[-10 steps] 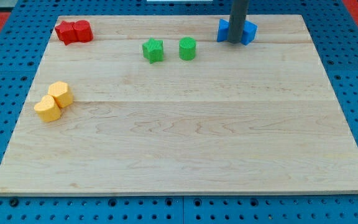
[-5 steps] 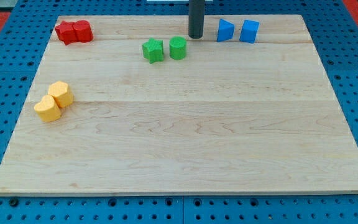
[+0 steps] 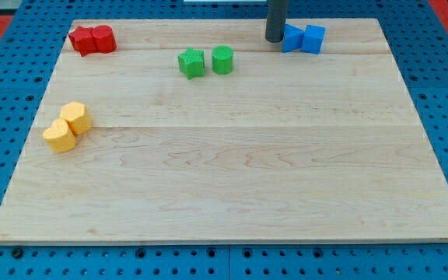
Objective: Move the blue triangle into blue cube
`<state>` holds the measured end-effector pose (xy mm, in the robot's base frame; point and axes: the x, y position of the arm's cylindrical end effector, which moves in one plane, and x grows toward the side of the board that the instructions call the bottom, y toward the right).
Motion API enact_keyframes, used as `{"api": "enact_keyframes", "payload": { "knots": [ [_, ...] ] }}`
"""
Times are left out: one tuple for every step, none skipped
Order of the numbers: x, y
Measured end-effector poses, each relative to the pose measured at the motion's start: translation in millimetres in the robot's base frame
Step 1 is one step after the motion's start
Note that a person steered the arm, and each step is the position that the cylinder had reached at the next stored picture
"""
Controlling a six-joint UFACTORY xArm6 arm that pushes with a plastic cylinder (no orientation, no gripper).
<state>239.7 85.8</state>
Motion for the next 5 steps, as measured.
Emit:
{"api": "enact_keyframes", "payload": {
  "knots": [
    [39, 0],
    [79, -15],
    [70, -35],
    [48, -32],
    [34, -85]
  ]
}}
